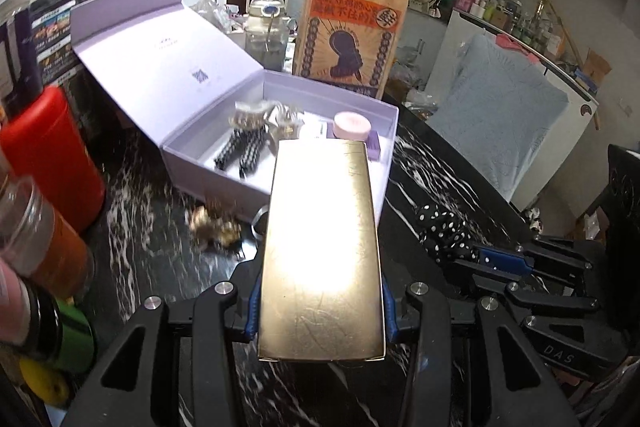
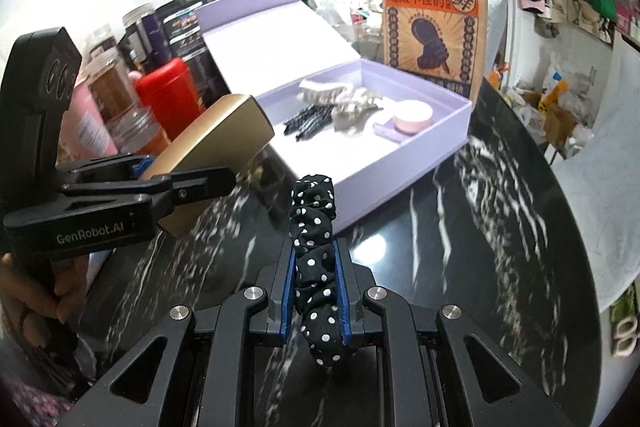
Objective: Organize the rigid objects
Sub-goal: 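Lift and carry the gold case with the left tool while the right tool carries the scrunchie to the box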
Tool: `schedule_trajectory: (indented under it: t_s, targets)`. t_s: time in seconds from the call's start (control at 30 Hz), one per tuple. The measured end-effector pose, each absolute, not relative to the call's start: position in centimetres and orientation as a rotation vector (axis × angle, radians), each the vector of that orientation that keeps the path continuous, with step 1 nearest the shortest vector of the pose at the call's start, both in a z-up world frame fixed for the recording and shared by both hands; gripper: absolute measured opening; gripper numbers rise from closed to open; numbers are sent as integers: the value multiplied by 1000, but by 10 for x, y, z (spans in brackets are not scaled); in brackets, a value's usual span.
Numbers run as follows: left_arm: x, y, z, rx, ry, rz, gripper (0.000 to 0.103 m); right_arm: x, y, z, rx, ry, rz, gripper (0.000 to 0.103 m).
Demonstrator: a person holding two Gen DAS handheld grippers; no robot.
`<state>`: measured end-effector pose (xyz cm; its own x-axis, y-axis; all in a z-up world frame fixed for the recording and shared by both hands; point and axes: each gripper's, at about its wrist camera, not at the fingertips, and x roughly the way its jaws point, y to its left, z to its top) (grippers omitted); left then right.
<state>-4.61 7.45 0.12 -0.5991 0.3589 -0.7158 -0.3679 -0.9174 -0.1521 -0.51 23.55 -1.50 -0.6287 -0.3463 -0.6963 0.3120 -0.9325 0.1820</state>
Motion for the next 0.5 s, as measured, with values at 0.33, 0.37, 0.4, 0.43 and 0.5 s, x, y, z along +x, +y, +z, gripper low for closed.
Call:
schedule_trajectory:
  t_s: [0.33,0.37,0.4,0.43,0.5]
  targets:
    - [-93,76,23,-1066,-12,2542,44,-50,245,2,1089,-99,-2544,17]
    - [-97,77,25,-1062,-13,2544,44,-53,245,5,1083,-99,-2547,17]
    - [-102,77,26,-1058,-13,2546,44,-58,246,8,1073,-96,-2552,17]
    - [-106,78,28,-1056,-11,2548,44,-61,248,10,1066,-95,-2557,17]
    - [-115,80,31,-1045,-10,2551,44,-69,249,15,1046,-91,-2567,17]
